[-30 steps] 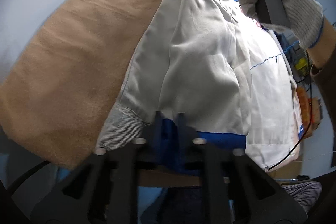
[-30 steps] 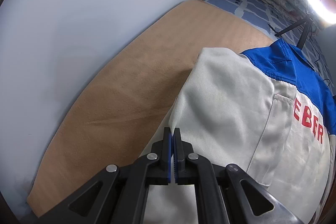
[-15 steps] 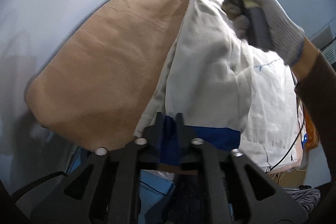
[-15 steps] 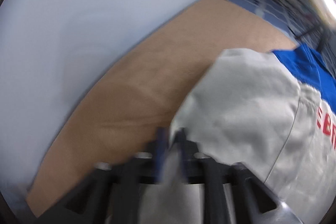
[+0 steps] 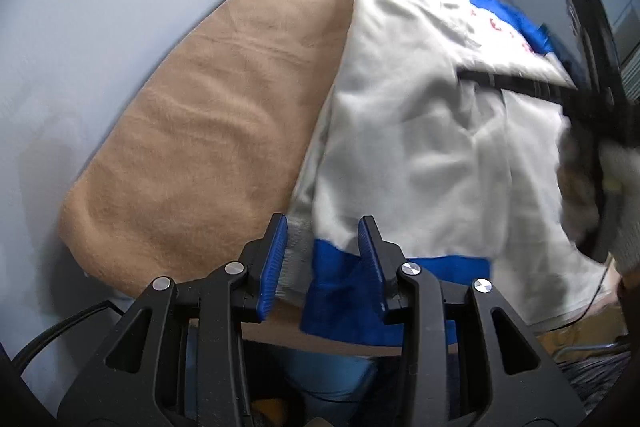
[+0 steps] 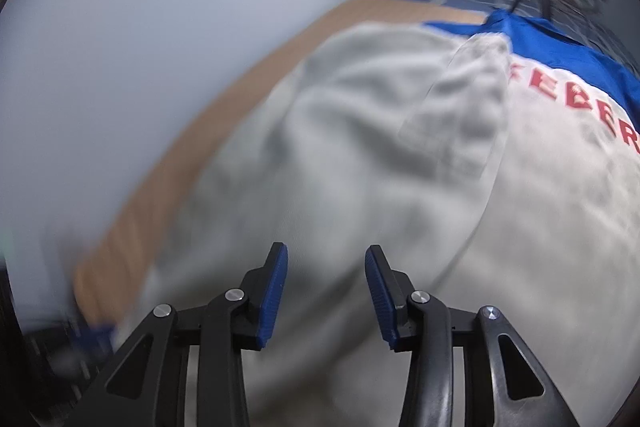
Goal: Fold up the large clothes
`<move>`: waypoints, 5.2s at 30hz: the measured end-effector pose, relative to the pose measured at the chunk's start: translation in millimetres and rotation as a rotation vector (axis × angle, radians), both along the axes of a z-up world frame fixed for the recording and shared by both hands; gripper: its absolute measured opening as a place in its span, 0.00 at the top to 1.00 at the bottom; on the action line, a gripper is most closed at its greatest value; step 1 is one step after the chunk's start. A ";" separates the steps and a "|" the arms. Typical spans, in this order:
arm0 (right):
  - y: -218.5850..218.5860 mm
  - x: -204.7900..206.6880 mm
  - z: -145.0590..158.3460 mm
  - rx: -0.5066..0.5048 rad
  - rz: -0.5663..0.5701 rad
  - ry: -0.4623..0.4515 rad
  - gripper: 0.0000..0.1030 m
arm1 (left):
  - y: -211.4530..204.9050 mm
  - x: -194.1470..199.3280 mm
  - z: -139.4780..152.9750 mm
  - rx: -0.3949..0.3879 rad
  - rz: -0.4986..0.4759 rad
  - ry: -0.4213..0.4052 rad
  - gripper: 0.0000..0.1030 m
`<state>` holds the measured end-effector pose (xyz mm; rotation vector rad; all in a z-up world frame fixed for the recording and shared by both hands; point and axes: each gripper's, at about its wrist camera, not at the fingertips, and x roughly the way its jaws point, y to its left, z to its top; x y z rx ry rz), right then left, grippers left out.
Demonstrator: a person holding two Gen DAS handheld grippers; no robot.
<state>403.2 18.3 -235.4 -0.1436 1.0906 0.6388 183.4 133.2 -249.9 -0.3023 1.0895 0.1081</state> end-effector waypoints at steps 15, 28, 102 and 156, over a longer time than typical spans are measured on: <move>13.6 -117.2 23.3 0.047 0.165 -0.059 0.60 | 44.4 3.0 -10.1 -0.329 0.107 -0.020 0.41; -22.9 -54.0 37.6 0.131 0.085 0.000 0.59 | 34.6 -8.7 12.4 -0.299 0.042 -0.080 0.84; -167.6 -19.4 -18.4 0.395 -0.439 0.281 0.99 | -112.4 -31.1 100.4 -0.146 -0.445 -0.317 0.82; -356.5 -185.2 102.3 0.070 -0.502 -0.222 0.23 | -185.6 2.0 139.5 -0.076 -0.542 -0.369 0.38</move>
